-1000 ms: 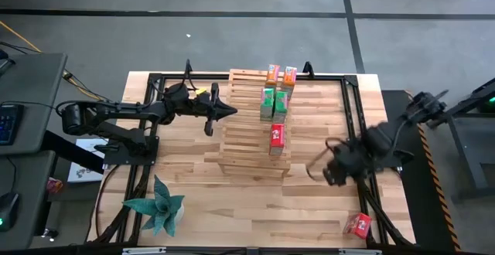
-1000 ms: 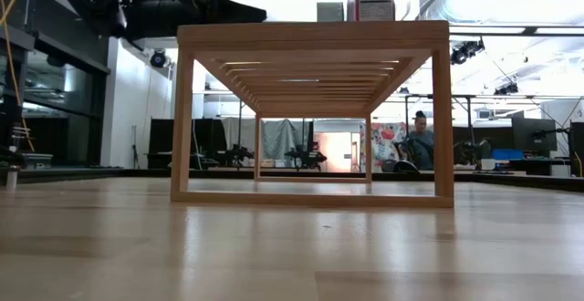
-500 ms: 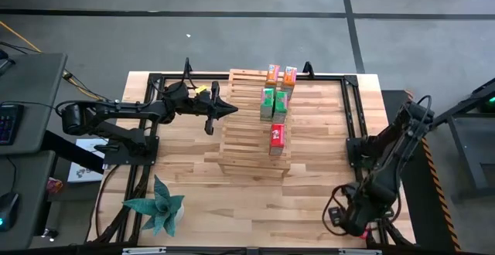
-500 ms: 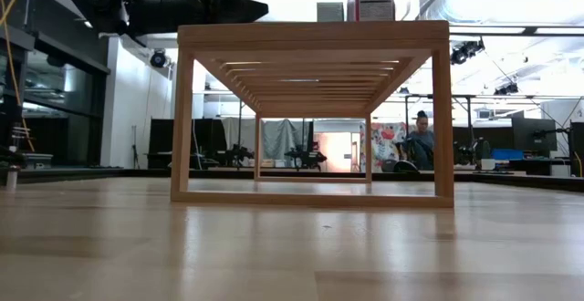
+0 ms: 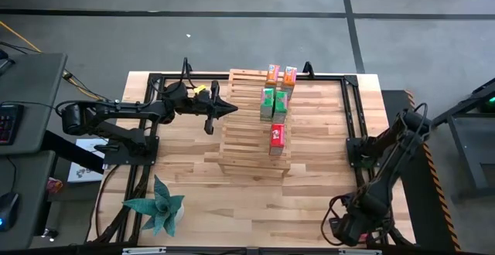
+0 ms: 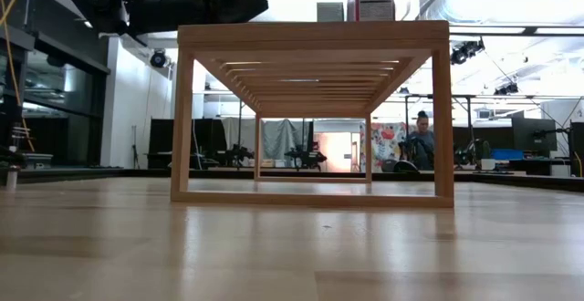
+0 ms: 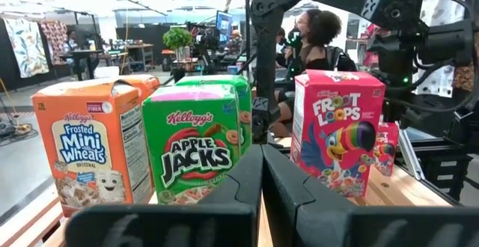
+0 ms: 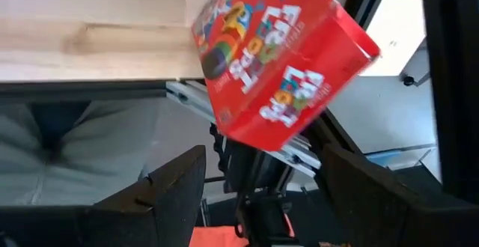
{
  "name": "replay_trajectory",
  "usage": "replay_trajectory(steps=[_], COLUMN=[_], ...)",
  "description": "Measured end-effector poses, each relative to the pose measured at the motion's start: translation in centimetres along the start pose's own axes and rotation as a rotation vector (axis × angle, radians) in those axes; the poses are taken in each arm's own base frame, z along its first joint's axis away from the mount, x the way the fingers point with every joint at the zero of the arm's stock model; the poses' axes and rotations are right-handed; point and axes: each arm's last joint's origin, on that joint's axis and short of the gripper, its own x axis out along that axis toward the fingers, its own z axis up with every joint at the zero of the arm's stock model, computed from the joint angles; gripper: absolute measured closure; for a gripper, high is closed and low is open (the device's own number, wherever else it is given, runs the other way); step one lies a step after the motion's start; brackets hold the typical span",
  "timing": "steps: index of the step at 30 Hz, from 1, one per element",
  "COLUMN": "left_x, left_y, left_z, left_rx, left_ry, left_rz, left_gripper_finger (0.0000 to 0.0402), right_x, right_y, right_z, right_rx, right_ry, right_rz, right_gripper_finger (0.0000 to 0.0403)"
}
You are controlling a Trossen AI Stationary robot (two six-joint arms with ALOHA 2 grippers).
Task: Stack cereal on shelf
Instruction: Put the red cereal box on the shelf aligned with the red cereal box
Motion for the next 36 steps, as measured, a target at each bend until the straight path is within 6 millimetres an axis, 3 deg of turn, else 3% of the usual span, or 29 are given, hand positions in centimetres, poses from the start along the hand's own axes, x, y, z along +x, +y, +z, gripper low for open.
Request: replay_trajectory(steps=[9, 24, 36], left_x=[0.0, 0.0, 0.0], left_y=[0.0, 0.0, 0.0], left_z=[0.0, 0.0, 0.0], left_rx=[0.0, 0.0, 0.003], left_ry=[0.0, 0.0, -0.005], left_rz=[0.0, 0.0, 0.0], left_gripper_finger=[0.0401, 0.0402, 0.0401], right_x=[1.6, 2.0, 1.9], right_y=[0.9, 0.3, 0.0], right_z=[0.0, 0.0, 0.4], right_rx=[0.024, -0.019, -0.192], right_ry=[-0.04, -0.103, -0.196], right_rz=[-0.034, -0.025, -0.016], right_gripper_finger=[0.0141, 0.0141, 0.0141])
